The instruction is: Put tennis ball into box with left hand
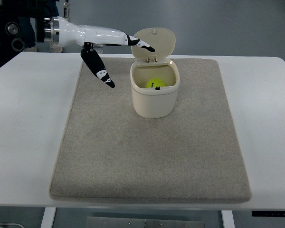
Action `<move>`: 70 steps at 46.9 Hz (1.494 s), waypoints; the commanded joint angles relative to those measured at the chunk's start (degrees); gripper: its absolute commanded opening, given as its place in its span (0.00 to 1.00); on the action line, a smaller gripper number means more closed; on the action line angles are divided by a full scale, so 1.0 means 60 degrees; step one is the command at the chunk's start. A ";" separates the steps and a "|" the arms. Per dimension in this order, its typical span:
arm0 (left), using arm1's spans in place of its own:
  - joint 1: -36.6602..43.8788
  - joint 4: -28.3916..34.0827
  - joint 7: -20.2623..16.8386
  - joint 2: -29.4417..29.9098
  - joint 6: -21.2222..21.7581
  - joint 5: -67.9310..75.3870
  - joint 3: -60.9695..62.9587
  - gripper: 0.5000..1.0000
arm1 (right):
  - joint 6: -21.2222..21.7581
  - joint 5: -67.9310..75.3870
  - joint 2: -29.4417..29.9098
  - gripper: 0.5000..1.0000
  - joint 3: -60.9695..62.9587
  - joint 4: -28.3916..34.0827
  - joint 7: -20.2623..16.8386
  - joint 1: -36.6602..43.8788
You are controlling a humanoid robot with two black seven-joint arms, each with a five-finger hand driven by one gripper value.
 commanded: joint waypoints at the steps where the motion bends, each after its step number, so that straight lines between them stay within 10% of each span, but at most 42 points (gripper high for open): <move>1: 0.0050 -0.0002 0.0000 0.0489 -0.0007 -0.1165 0.0011 0.98 | 0.0001 0.0000 0.0000 0.88 0.0000 0.0002 0.0000 0.0002; 70: 0.3156 0.3177 0.0322 -0.0168 0.0124 -0.9795 0.0011 0.98 | 0.0001 0.0000 0.0000 0.88 0.0000 0.0002 0.0000 0.0002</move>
